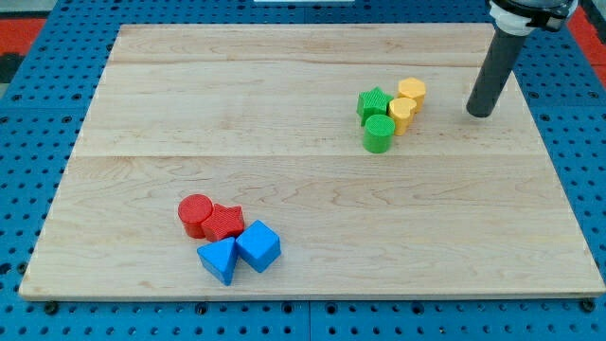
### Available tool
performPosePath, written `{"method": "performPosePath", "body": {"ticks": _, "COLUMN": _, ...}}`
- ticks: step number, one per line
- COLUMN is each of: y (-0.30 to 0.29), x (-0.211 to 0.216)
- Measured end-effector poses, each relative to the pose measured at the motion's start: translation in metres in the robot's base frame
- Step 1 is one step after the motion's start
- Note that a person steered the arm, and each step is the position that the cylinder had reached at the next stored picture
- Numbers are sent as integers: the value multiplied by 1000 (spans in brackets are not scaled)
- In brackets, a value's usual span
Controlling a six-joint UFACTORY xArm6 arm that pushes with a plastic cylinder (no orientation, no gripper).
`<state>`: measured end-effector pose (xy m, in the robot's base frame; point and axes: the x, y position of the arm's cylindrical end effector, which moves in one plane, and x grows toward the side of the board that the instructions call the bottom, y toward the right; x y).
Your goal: Separate red star from the group of blocks
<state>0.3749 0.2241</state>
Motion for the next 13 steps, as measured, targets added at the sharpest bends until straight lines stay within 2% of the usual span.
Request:
{"method": "performPosePath", "body": {"ticks": 3, "y": 2, "x": 0}}
{"method": "performPosePath", "body": {"ticks": 4, "y": 6, "x": 32}}
{"method": "performPosePath", "body": {"ticks": 5, "y": 7, "x": 90}}
{"method": "performPosePath", "body": {"ticks": 7, "y": -79, "x": 207}}
{"method": "performPosePath", "body": {"ticks": 8, "y": -134, "x": 243}}
{"method": "performPosePath", "body": {"ticks": 11, "y": -310, "x": 207}}
{"method": "performPosePath", "body": {"ticks": 13, "y": -332, "x": 172}}
